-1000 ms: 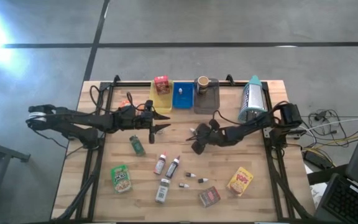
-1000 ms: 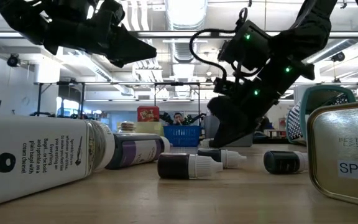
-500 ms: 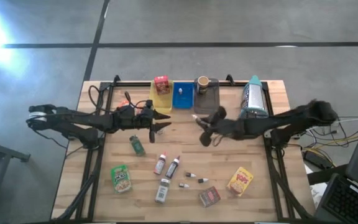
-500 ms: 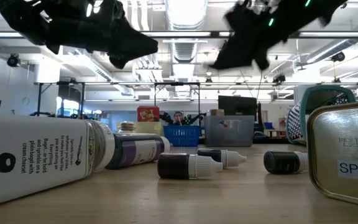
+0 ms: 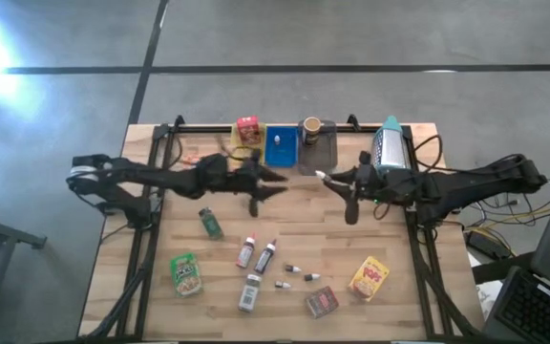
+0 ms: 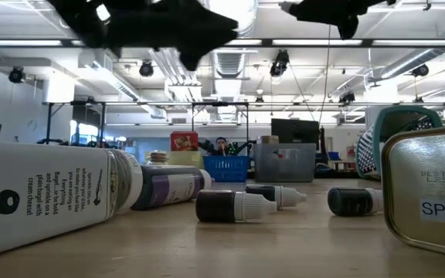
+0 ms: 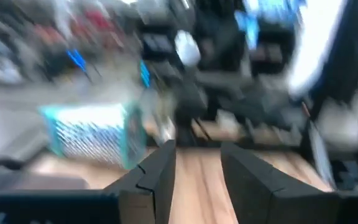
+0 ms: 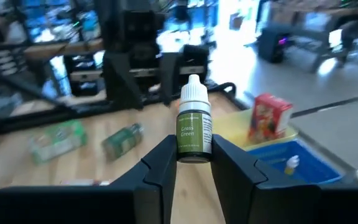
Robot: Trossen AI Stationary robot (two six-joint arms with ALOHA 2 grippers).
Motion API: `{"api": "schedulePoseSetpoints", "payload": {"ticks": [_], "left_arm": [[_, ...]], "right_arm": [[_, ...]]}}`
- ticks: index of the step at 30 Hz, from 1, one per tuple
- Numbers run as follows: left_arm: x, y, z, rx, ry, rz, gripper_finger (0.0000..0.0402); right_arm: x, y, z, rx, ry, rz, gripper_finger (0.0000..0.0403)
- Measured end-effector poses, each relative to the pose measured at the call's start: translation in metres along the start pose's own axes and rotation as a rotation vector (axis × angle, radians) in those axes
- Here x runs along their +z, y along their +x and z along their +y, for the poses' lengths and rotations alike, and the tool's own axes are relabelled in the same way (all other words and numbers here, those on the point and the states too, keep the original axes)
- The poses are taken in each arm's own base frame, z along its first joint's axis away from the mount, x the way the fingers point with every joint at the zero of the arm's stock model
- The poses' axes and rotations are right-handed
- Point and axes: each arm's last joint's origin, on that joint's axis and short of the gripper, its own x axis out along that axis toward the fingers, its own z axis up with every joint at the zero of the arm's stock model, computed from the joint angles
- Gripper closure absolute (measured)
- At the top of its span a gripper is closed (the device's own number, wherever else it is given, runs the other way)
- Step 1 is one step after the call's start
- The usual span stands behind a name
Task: Pick & Place Kitchen Items
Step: Put the small green food coloring bottle into the blue bin
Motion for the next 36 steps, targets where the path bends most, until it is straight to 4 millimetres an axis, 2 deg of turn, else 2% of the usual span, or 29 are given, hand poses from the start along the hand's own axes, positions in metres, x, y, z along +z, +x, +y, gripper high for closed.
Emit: {"api": "schedulePoseSetpoints", "payload": {"ticks": [4,8,14,26,32,36], "left_arm": [[0.024,0.019,0.000,-0.040,0.034,0.193,0.0239],[0.041,0.031,0.001,-0.060,0.054,0.173,0.0189],[0.049,0.049,0.003,-0.078,0.065,0.172,0.0127],[0.052,0.086,0.008,-0.132,0.117,0.229,0.0124],[0.058,0.095,0.007,-0.178,0.120,0.208,0.0124],[0.061,0.097,0.007,-0.179,0.126,0.202,0.0124]], "right_arm": [[-0.005,-0.006,0.004,0.068,-0.029,0.061,0.0324],[-0.008,-0.010,0.009,0.097,-0.062,0.084,0.0333],[-0.009,-0.010,0.012,0.110,-0.075,0.087,0.0317],[-0.010,-0.010,0.012,0.109,-0.098,0.091,0.0332],[-0.010,-0.010,0.012,0.108,-0.098,0.091,0.0313],[-0.010,-0.010,0.012,0.108,-0.098,0.091,0.0319]]}}
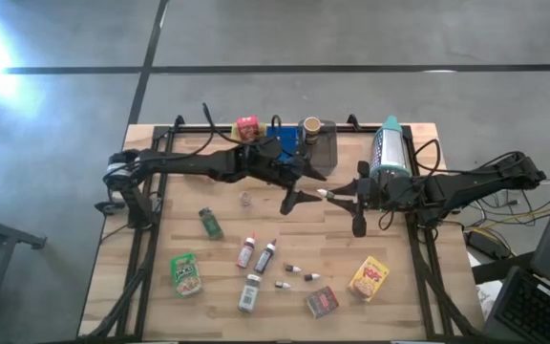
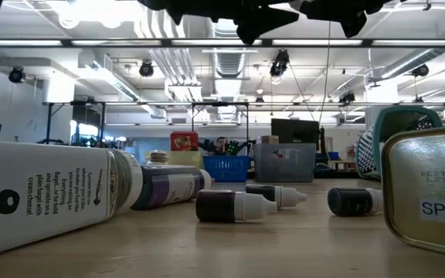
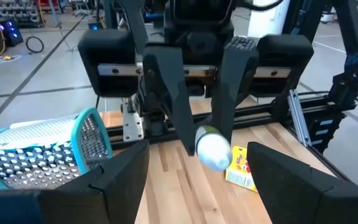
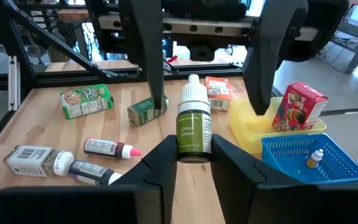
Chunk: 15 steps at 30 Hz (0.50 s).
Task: Pick & Place Kitchen Items
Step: Put the small green food coloring bottle into the blue bin
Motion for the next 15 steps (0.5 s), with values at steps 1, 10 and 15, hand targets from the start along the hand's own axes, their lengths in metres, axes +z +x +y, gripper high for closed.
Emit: {"api": "schedulePoseSetpoints", "payload": {"ticks": [1,10,15], "left_arm": [[0.0004,0.0000,-0.0001,-0.001,0.001,-0.002,0.0124],[-0.0005,0.0007,-0.0015,-0.005,0.012,0.003,0.0134],[-0.0002,0.0013,-0.0032,-0.009,0.025,0.002,0.0169]], "right_arm": [[0.0000,0.0000,0.0000,0.000,0.000,0.000,0.0323],[0.0004,0.0000,-0.0003,-0.008,-0.005,-0.004,0.0320],[0.0006,0.0001,-0.0002,-0.008,-0.004,-0.006,0.0318]]}}
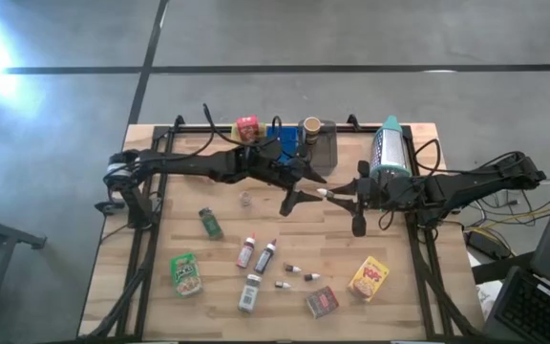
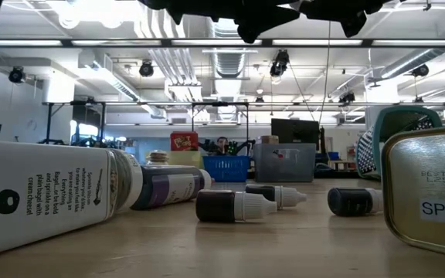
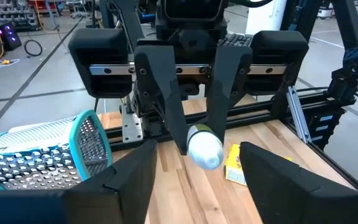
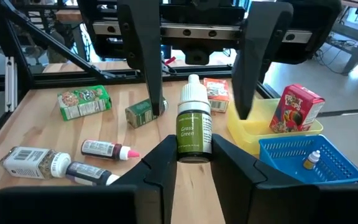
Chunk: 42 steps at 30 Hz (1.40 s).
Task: Pick & Place Kitchen Items
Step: Put the small green food coloring bottle into the blue bin
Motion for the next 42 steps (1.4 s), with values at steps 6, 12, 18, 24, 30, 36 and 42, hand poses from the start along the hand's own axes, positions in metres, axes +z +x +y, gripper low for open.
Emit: {"api": "schedulePoseSetpoints", "payload": {"ticks": [6,12,18,24,30,36,42], "left_arm": [[0.0002,0.0001,-0.0003,0.000,0.003,-0.005,0.0215],[0.0003,0.0002,-0.0004,0.001,0.003,-0.006,0.0259],[-0.0003,0.0004,-0.0009,0.000,0.003,-0.004,0.0303],[-0.0009,0.0004,-0.0009,0.000,0.005,-0.003,0.0332],[-0.0012,0.0004,-0.0008,0.001,0.006,-0.003,0.0334],[-0.0013,0.0004,-0.0008,0.002,0.006,-0.003,0.0334],[-0.0021,0.0004,-0.0009,0.001,0.002,0.004,0.0334]], "right_arm": [[0.0000,0.0000,-0.0001,-0.001,0.000,0.000,0.0333],[0.0000,0.0000,-0.0001,-0.001,0.003,0.000,0.0315],[0.0000,0.0000,-0.0001,-0.002,0.002,0.000,0.0322],[-0.0003,0.0000,0.0000,-0.002,-0.002,0.003,0.0334],[-0.0004,0.0000,0.0000,-0.001,0.002,0.004,0.0307],[-0.0002,-0.0002,0.0000,0.002,0.018,0.003,0.0279],[0.0009,-0.0051,-0.0019,0.002,0.035,-0.001,0.0235]]}}
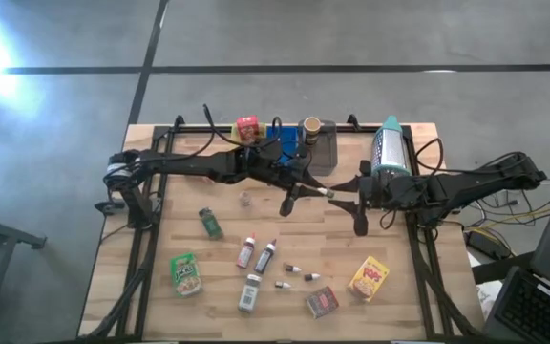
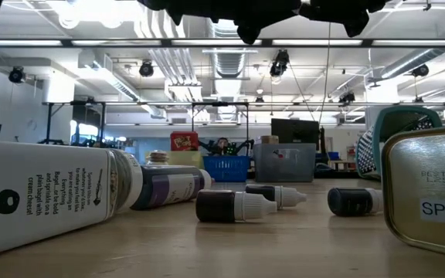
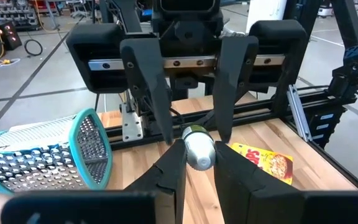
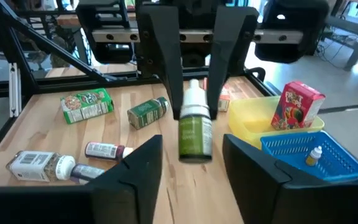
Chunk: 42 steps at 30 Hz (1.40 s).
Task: Pick & Place Kitchen Items
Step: Put the small green food coloring bottle into the blue bin
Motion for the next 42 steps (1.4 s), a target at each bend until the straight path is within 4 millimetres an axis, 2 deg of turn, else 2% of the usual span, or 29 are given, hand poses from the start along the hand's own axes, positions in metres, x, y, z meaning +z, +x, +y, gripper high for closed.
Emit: {"api": "schedulePoseSetpoints", "payload": {"ticks": [7,13,18,25,29,34,42], "left_arm": [[-0.002,0.000,0.000,-0.003,-0.012,0.029,0.0334],[0.001,-0.003,0.002,-0.002,-0.035,0.105,0.0334],[0.012,-0.010,0.006,0.042,-0.021,0.208,0.0334],[0.031,-0.028,0.017,0.194,0.018,0.384,0.0334],[0.037,-0.042,0.031,0.287,0.040,0.466,0.0335],[0.043,-0.065,0.059,0.386,0.002,0.521,0.0335],[0.034,-0.101,0.112,0.539,-0.064,0.545,0.0335]], "right_arm": [[-0.006,-0.011,-0.006,-0.024,0.058,0.072,0.0180],[-0.016,-0.021,-0.012,-0.074,0.112,0.170,0.0153],[-0.024,-0.026,-0.016,-0.107,0.166,0.241,0.0151],[-0.032,-0.026,-0.017,-0.133,0.178,0.288,0.0177],[-0.038,-0.025,-0.017,-0.139,0.171,0.304,0.0189],[-0.046,-0.023,-0.018,-0.145,0.162,0.322,0.0201],[-0.050,-0.022,-0.019,-0.173,0.175,0.323,0.0213]]}}
